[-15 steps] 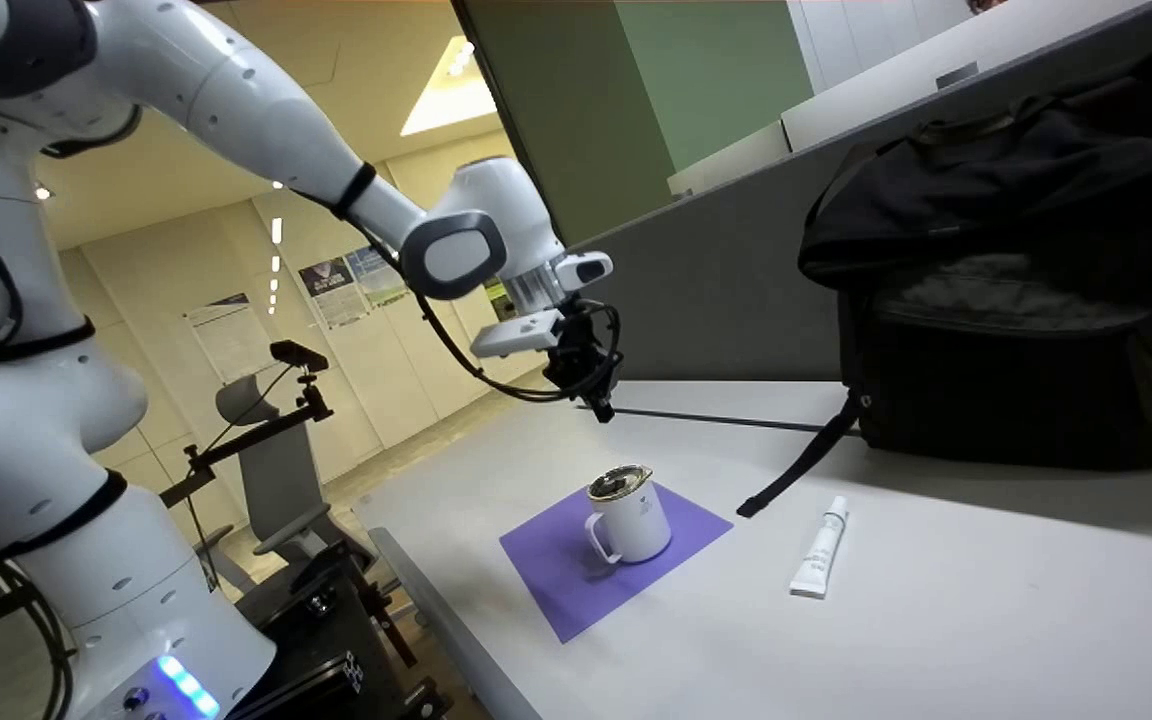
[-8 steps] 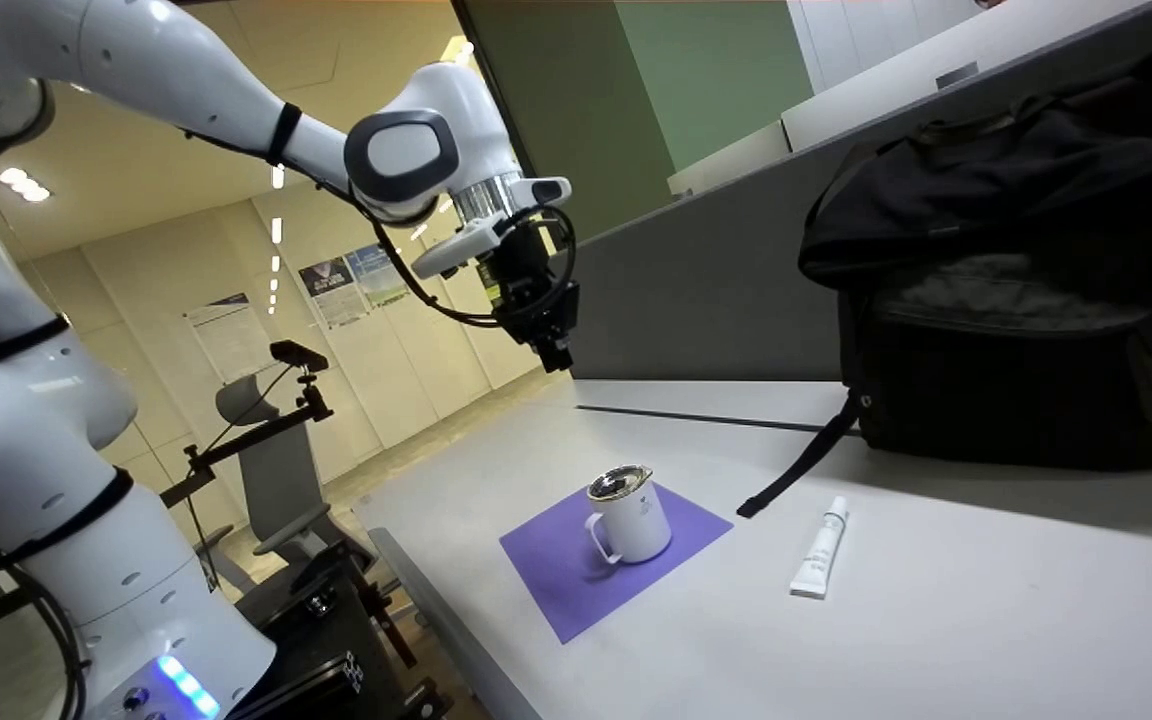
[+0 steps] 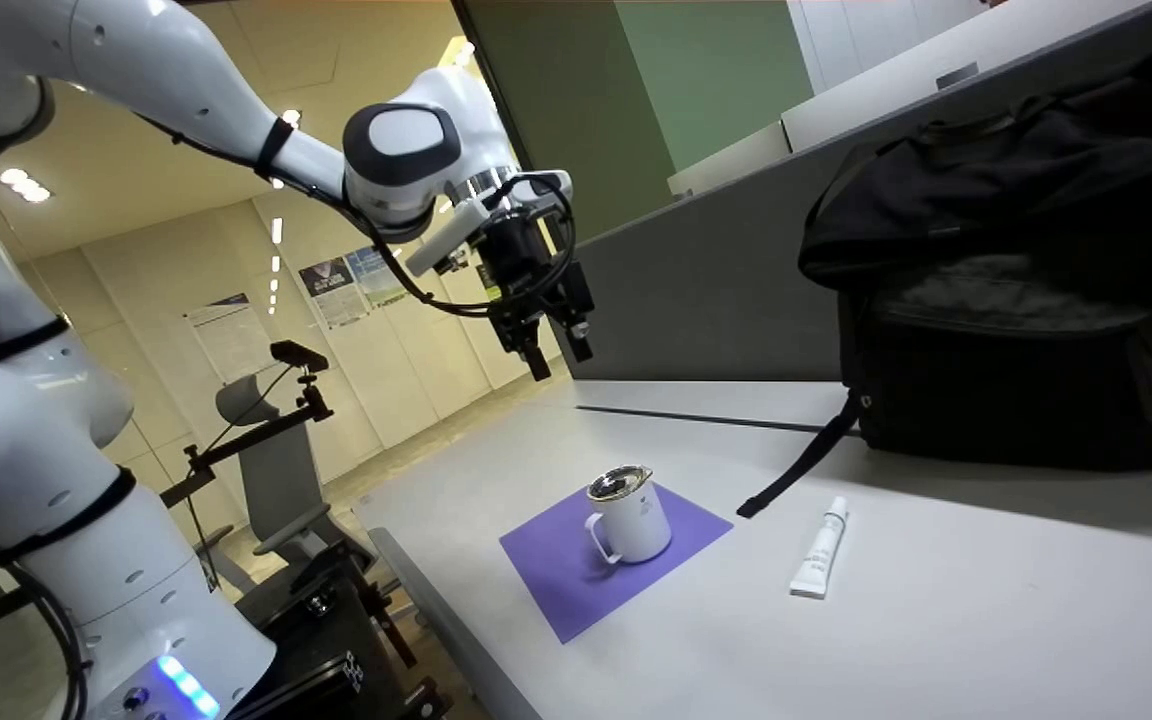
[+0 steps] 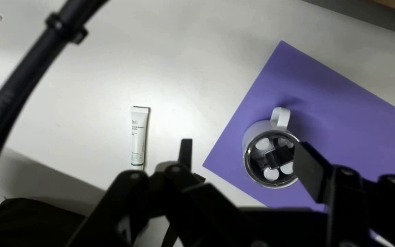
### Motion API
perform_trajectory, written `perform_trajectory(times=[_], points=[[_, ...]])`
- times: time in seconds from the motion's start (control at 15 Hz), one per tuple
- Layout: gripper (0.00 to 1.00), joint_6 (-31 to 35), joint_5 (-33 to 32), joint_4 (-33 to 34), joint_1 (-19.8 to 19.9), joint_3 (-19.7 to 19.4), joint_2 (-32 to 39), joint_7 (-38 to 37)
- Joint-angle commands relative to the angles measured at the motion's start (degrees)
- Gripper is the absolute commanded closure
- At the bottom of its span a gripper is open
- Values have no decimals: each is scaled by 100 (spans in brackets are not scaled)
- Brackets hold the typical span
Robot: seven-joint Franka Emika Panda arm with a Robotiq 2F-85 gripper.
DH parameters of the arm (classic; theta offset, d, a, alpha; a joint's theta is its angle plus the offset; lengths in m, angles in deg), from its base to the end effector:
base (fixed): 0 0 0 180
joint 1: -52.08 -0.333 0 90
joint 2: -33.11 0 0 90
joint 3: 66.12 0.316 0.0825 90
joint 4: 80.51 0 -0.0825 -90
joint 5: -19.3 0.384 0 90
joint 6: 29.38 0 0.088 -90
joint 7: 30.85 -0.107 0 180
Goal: Open the slider on the top of the cup
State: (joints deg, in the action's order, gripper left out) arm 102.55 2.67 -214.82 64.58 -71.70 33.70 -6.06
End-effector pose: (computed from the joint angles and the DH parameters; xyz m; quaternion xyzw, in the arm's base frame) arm 0.4725 -0.1605 0.3247 0.9816 0.1571 -0.0625 0.0889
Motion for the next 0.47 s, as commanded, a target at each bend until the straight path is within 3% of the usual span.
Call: perform_trajectory(times=[0.0,0.13,0.4], points=[[0,-117,-404,108,-130,-161,86,-404],[4,-14,-260,6,-138,-180,45,-134],[0,-15,-322,6,-131,-211,95,-149]])
